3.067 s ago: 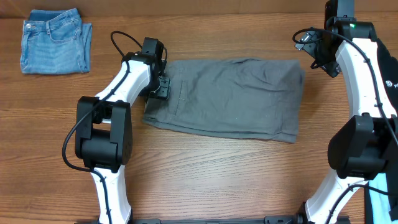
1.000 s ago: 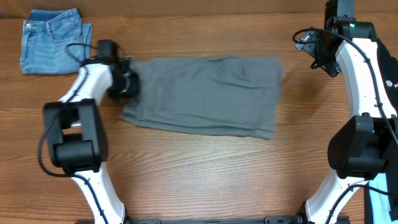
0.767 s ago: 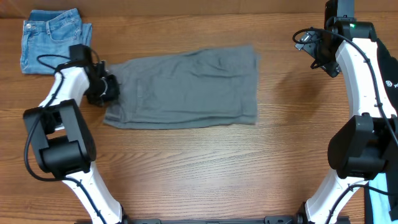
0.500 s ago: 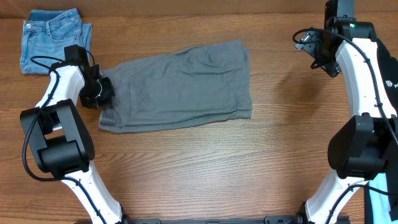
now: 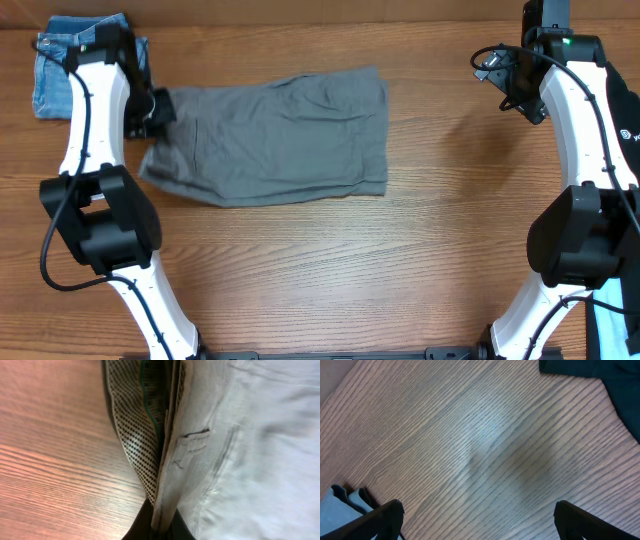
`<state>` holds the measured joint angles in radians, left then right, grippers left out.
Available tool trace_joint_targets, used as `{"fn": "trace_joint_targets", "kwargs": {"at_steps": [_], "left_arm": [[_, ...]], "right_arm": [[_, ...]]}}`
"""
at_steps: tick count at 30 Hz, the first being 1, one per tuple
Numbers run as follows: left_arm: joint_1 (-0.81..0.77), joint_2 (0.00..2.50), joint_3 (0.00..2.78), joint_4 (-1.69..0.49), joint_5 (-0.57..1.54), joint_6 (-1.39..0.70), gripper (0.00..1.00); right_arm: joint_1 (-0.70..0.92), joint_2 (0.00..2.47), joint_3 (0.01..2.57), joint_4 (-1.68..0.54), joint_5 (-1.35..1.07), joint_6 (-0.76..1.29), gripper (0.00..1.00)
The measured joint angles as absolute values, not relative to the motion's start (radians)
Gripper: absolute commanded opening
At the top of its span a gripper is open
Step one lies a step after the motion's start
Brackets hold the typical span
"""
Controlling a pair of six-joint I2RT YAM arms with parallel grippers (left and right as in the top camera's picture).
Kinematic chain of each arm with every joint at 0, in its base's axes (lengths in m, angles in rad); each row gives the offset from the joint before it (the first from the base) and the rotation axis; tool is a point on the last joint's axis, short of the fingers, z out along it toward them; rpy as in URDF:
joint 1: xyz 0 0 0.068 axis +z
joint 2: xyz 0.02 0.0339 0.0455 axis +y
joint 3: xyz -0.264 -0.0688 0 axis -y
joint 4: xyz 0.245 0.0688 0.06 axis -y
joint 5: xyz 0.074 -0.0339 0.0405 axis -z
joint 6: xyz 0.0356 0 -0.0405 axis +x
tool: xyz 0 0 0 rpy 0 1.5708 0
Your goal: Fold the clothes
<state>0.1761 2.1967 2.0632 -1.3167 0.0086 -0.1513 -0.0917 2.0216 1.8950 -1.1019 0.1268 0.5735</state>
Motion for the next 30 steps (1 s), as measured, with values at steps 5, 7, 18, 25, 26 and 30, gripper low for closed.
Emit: {"fn": "trace_joint_targets", "kwargs": {"at_steps": [5,7,18,25,26,30], "left_arm": [[0.092,2.197,2.254,-1.444,-0.025,-0.171,0.04],[0.054,2.196,2.330,-1.492,-0.053,-0.190,0.04],[-0.058,2.190,2.590,-1.689,-0.216,-0.256,0.04],[0.018,2.191,2.590,-1.691,-0.243,-0.257,0.04],[0.027,2.191,2.590,-1.691,-0.250,-0.257,0.04],[0.039,2.191,2.590,-1.691,-0.276,-0.257,0.04]], "right_arm": [[-0.091,2.022,1.895,-1.102,0.127,0.573,1.00],[-0.091,2.022,1.895,-1.102,0.127,0.573,1.00],[-0.091,2.022,1.895,-1.102,0.127,0.573,1.00],[-0.092,2.022,1.895,-1.102,0.127,0.573,1.00],[-0.092,2.022,1.895,-1.102,0.127,0.573,1.00],[-0.091,2.022,1.895,-1.102,0.127,0.573,1.00]]}}
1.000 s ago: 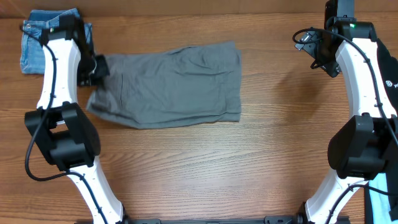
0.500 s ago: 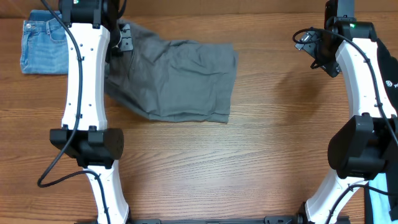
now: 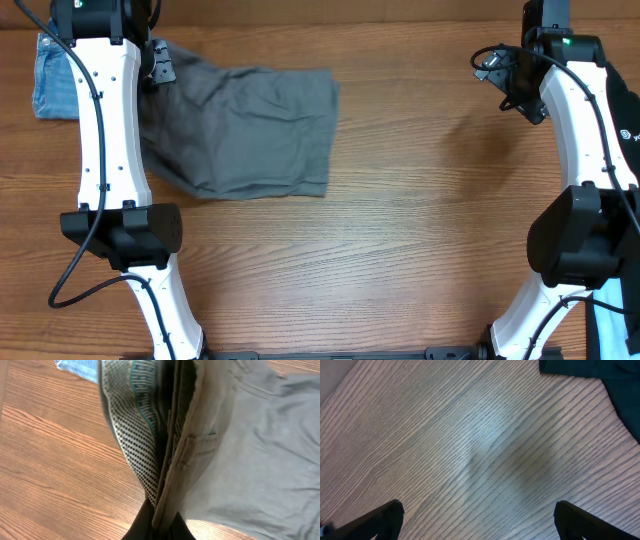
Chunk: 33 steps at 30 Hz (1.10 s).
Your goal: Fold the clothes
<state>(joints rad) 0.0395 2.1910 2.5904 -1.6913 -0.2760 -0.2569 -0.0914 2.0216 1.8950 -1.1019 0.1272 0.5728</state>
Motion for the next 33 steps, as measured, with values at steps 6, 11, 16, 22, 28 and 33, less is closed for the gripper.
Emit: {"fn": "trace_joint_targets", "kwargs": {"at_steps": [6,11,16,22,28,33], "left_arm": [[0.017,2.191,2.590,-1.691,-0.263,-0.257,0.04],[-0.062,2.191,2.590,-1.691,-0.228,-0.257,0.04],[-0.161,2.191,2.590,-1.677,-0.209,-0.257,0.04],[-0.258,2.192,2.590,-1.649,-0.198,-0.260,0.04],[-0.294,2.220,2.590,-1.649,-0.183,-0.260,0.04],[-0.294,2.290,2.590,-1.648,-0.175,-0.259,0.04]], "right_arm": [[-0.091,2.022,1.895,-1.102,0.127,0.573,1.00],[-0.091,2.022,1.895,-1.102,0.127,0.573,1.00],[-0.092,2.022,1.895,-1.102,0.127,0.573,1.00],[-0.091,2.022,1.895,-1.102,0.127,0.573,1.00],[-0.091,2.022,1.895,-1.102,0.127,0.573,1.00],[-0.091,2.022,1.895,-1.102,0.127,0.573,1.00]]}}
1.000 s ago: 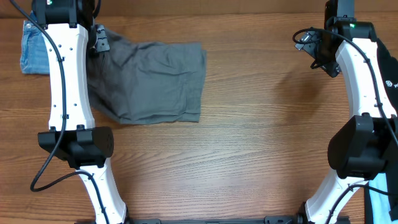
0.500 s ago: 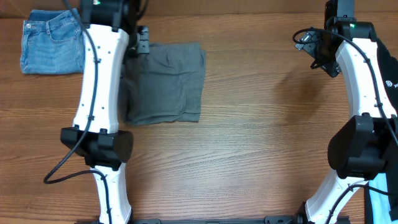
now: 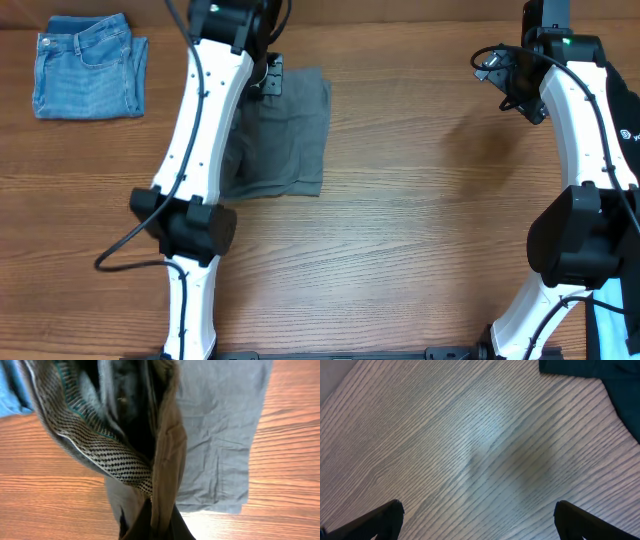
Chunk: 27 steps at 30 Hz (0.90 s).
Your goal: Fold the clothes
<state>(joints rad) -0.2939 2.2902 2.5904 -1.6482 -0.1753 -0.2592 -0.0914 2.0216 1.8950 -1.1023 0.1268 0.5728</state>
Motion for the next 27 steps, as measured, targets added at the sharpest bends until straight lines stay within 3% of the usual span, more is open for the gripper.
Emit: {"fn": "trace_joint_targets", "kwargs": {"at_steps": [16,18,20,23,24,27], "left_arm": [[-0.271,2.407,2.588,-1.609,-0.227,-0.252,0.07],[-0.271,2.407,2.588,-1.578,-0.186,-0.251,0.22],[-0.273,2.407,2.588,-1.555,-0.146,-0.247,0.59],[-0.273,2.407,2.588,-1.536,-0.095,-0.237,0.84],[-0.273,2.407,2.588,-1.534,-0.084,-0.237,0.89],[-0.273,2.407,2.588,-1.533,-0.055,-0.234,0.86]], "right_arm": [[-0.091,2.022,1.895,-1.102,0.127,0.573,1.00],[-0.091,2.022,1.895,-1.102,0.127,0.573,1.00],[-0.091,2.022,1.895,-1.102,0.127,0.573,1.00],[-0.091,2.022,1.895,-1.102,0.127,0.573,1.00],[-0.091,2.022,1.895,-1.102,0.127,0.573,1.00],[-0.091,2.022,1.895,-1.102,0.127,0.573,1.00]]}}
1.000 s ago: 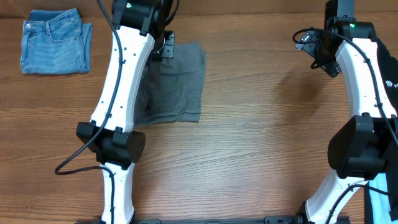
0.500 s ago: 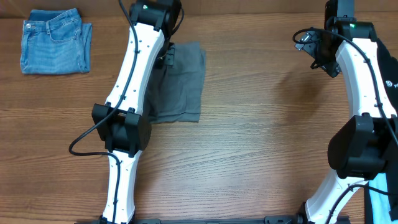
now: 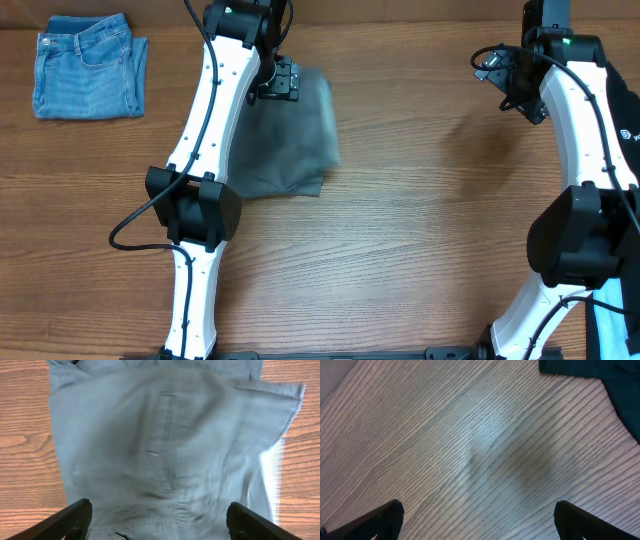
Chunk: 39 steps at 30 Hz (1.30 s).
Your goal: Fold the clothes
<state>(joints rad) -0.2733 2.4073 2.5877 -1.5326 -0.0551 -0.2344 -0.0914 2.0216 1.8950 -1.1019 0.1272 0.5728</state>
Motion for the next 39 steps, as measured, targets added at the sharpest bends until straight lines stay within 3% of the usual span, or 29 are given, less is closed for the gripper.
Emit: {"fn": "trace_joint_targets", "kwargs": {"at_steps": [3,14,39], "left_arm": [[-0.273,2.407,2.588,-1.533,-0.044,-0.233,0.81],[-0.160,2.408,2.588,-1.577,-0.017,-0.202,0.04],[0.010,2.700,2.555,-1.586,0.012,-0.200,0.04]], "right_arm": [[-0.092,2.022,1.895,-1.102,0.127,0.573,1.00],[-0.091,2.022,1.895,-1.102,0.127,0.573,1.00],[-0.091,2.022,1.895,-1.102,0.127,0.573,1.00]]}}
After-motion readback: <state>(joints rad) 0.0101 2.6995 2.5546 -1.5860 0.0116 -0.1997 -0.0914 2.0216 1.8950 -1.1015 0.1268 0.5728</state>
